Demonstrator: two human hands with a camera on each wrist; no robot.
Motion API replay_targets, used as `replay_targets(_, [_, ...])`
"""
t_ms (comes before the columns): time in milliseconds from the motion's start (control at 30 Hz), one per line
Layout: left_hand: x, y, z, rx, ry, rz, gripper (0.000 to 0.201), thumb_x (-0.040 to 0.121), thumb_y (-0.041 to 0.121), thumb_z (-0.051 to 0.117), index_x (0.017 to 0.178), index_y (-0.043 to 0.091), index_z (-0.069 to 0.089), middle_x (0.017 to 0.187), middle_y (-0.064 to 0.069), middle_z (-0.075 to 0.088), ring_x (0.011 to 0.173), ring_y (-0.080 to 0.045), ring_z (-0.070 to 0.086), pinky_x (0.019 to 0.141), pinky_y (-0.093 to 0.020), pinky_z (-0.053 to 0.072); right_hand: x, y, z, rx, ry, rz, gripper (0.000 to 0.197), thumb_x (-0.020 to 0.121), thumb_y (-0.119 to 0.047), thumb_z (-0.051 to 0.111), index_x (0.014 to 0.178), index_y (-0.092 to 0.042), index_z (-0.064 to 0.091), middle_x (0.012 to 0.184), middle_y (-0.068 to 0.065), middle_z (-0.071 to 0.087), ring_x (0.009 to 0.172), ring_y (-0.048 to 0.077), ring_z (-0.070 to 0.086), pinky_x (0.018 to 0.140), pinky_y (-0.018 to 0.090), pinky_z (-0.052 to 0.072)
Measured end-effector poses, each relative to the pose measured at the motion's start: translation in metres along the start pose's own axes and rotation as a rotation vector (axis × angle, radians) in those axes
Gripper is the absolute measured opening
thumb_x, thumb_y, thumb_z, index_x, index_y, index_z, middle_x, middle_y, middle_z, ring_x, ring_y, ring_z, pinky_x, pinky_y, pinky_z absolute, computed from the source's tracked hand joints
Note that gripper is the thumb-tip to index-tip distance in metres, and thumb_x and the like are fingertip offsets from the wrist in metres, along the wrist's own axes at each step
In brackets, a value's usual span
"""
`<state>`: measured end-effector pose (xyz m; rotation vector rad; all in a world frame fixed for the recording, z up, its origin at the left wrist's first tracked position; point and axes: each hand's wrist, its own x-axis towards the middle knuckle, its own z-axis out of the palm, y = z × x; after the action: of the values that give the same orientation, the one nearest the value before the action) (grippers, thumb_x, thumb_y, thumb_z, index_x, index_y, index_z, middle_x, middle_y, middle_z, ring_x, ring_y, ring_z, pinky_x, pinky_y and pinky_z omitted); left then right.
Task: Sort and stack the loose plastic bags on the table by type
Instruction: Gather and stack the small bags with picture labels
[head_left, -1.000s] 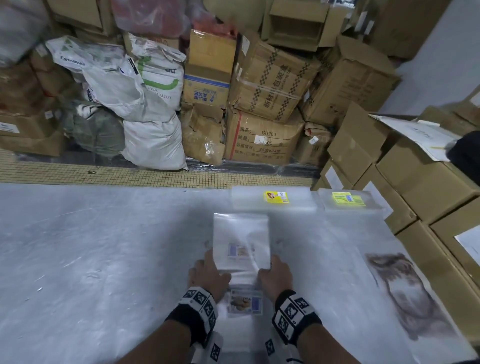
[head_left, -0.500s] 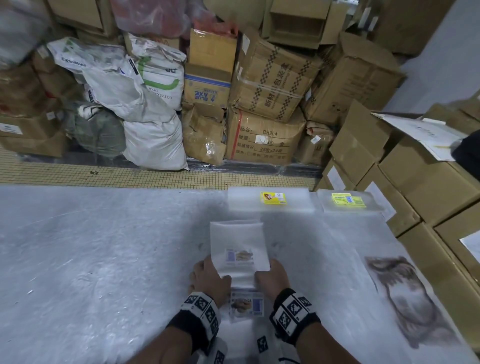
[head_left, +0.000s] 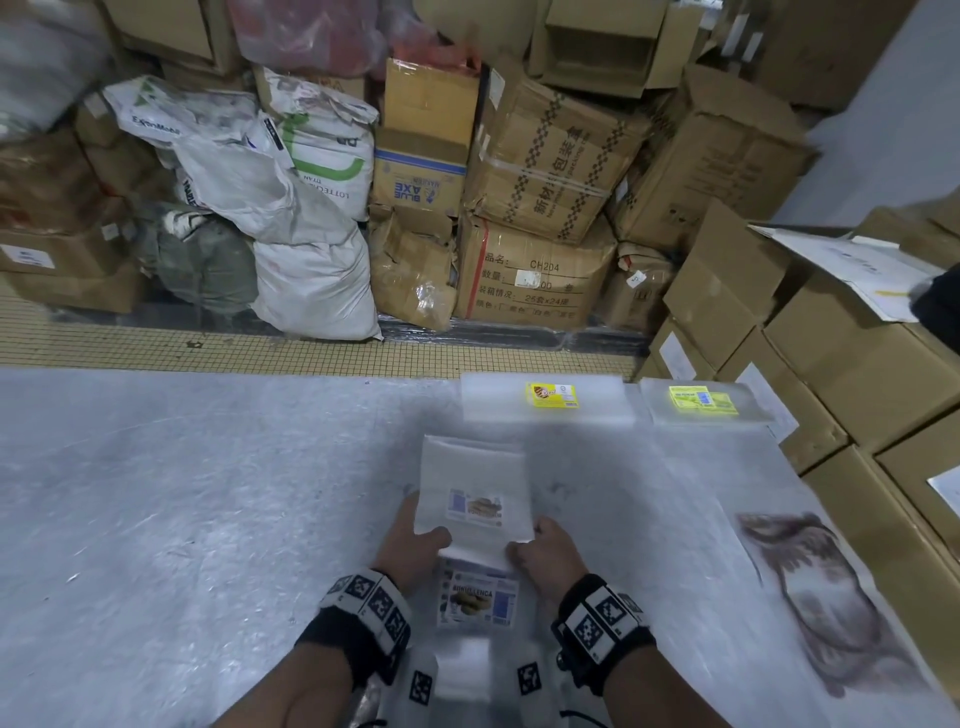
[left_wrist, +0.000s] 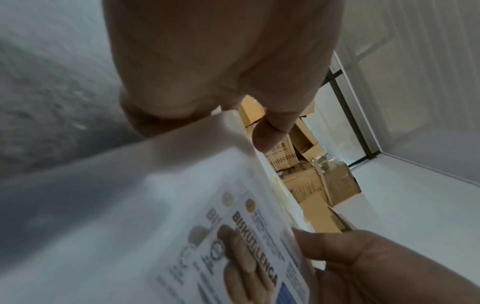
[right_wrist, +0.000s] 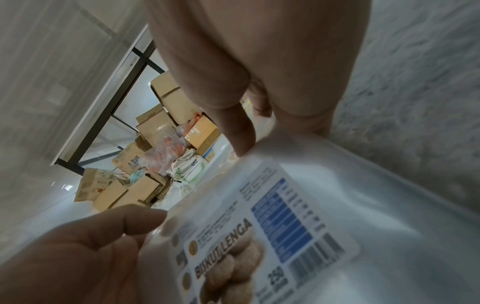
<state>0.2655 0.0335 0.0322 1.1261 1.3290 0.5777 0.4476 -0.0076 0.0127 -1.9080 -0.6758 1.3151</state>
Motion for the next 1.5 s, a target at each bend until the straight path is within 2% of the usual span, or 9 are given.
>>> replay_targets(200, [-0.007, 0.004, -0.015, -0.046, 0.015, -0.024, 0.05, 0.083, -0.008, 0.048, 0.102, 0.037, 0.063, 0.103, 0.002, 0.07, 0.1, -0.02, 0.063, 0.084, -0.035, 0.052, 0.0, -0.002, 0.007, -0.006, -0.04, 0.009, 0.032, 0.08, 0.01, 0.061, 0.104, -0.011, 0.054, 0.11, 0.013, 0.065, 0.105, 0.029, 0.063, 0.095, 0.047, 0.053])
replay_targets(400, [0.012, -0.018, -0.025, -0.117, 0.079, -0.172, 0.055, 0.066, 0.016, 0.06, 0.119, 0.004, 0.051, 0.108, -0.012, 0.066, 0.097, -0.03, 0.064, 0.084, -0.047, 0.055, -0.005, -0.007, 0.018, -0.009, -0.095, 0.004, 0.029, 0.087, 0.001, 0.059, 0.112, -0.012, 0.052, 0.113, 0.01, 0.064, 0.104, 0.027, 0.063, 0.094, 0.045, 0.054])
replay_targets(600, [0.018, -0.02, -0.035, -0.218, 0.055, -0.295, 0.039, 0.048, 0.032, 0.065, 0.078, 0.008, 0.058, 0.081, -0.015, 0.059, 0.078, -0.028, 0.057, 0.071, -0.041, 0.048, -0.006, -0.013, 0.021, 0.013, -0.114, 0.009, 0.032, 0.088, -0.001, 0.059, 0.117, -0.016, 0.053, 0.113, 0.006, 0.065, 0.104, 0.026, 0.064, 0.093, 0.045, 0.055])
replay_targets(700, [0.028, -0.036, -0.035, -0.197, -0.006, -0.348, 0.052, 0.053, 0.036, 0.07, 0.091, 0.001, 0.071, 0.1, -0.018, 0.071, 0.097, -0.038, 0.065, 0.093, -0.053, 0.051, -0.007, -0.016, 0.021, -0.004, -0.131, 0.009, 0.029, 0.089, 0.0, 0.058, 0.114, -0.015, 0.052, 0.115, 0.006, 0.063, 0.107, 0.025, 0.061, 0.095, 0.042, 0.054])
replay_targets(833, [0.0, -0.003, -0.029, -0.128, -0.002, -0.26, 0.009, 0.085, 0.005, 0.058, 0.092, 0.005, 0.064, 0.089, -0.016, 0.071, 0.088, -0.031, 0.068, 0.085, -0.05, 0.056, -0.008, -0.02, 0.022, 0.029, -0.16, 0.033, 0.023, 0.089, -0.001, 0.058, 0.109, -0.013, 0.056, 0.112, 0.01, 0.065, 0.105, 0.027, 0.063, 0.096, 0.044, 0.053])
replay_targets(1000, [-0.004, -0.013, -0.032, -0.244, -0.013, -0.231, 0.038, 0.08, -0.01, 0.056, 0.111, 0.011, 0.061, 0.096, -0.014, 0.074, 0.096, -0.037, 0.068, 0.086, -0.054, 0.055, 0.01, -0.013, 0.023, 0.07, -0.152, 0.143, 0.021, 0.06, -0.018, 0.064, 0.079, -0.008, 0.061, 0.086, 0.013, 0.06, 0.082, 0.026, 0.058, 0.074, 0.037, 0.048])
replay_targets(1100, [-0.003, -0.017, -0.033, -0.227, 0.003, -0.172, 0.049, 0.079, -0.015, 0.054, 0.119, 0.013, 0.055, 0.108, -0.012, 0.07, 0.103, -0.028, 0.064, 0.083, -0.038, 0.054, 0.016, -0.01, 0.02, 0.092, -0.226, 0.168, 0.014, 0.059, -0.01, 0.07, 0.071, -0.004, 0.072, 0.093, 0.019, 0.069, 0.095, 0.034, 0.065, 0.088, 0.046, 0.054])
replay_targets(1267, [-0.006, -0.023, -0.036, -0.271, -0.027, -0.142, 0.049, 0.082, -0.01, 0.053, 0.123, 0.019, 0.053, 0.111, -0.007, 0.07, 0.107, -0.026, 0.061, 0.091, -0.04, 0.049, 0.001, -0.019, 0.019, 0.039, -0.304, 0.121, 0.034, 0.074, 0.015, 0.058, 0.106, 0.006, 0.066, 0.11, 0.026, 0.069, 0.109, 0.044, 0.063, 0.098, 0.056, 0.049])
replay_targets(1500, [-0.003, -0.031, -0.044, -0.298, -0.1, -0.134, 0.067, 0.071, -0.011, 0.071, 0.126, 0.02, 0.049, 0.113, -0.01, 0.07, 0.109, -0.032, 0.064, 0.096, -0.055, 0.049, 0.002, -0.017, 0.02, 0.064, -0.336, 0.116, 0.043, 0.077, 0.024, 0.05, 0.111, 0.0, 0.06, 0.115, 0.024, 0.066, 0.109, 0.04, 0.062, 0.095, 0.052, 0.052])
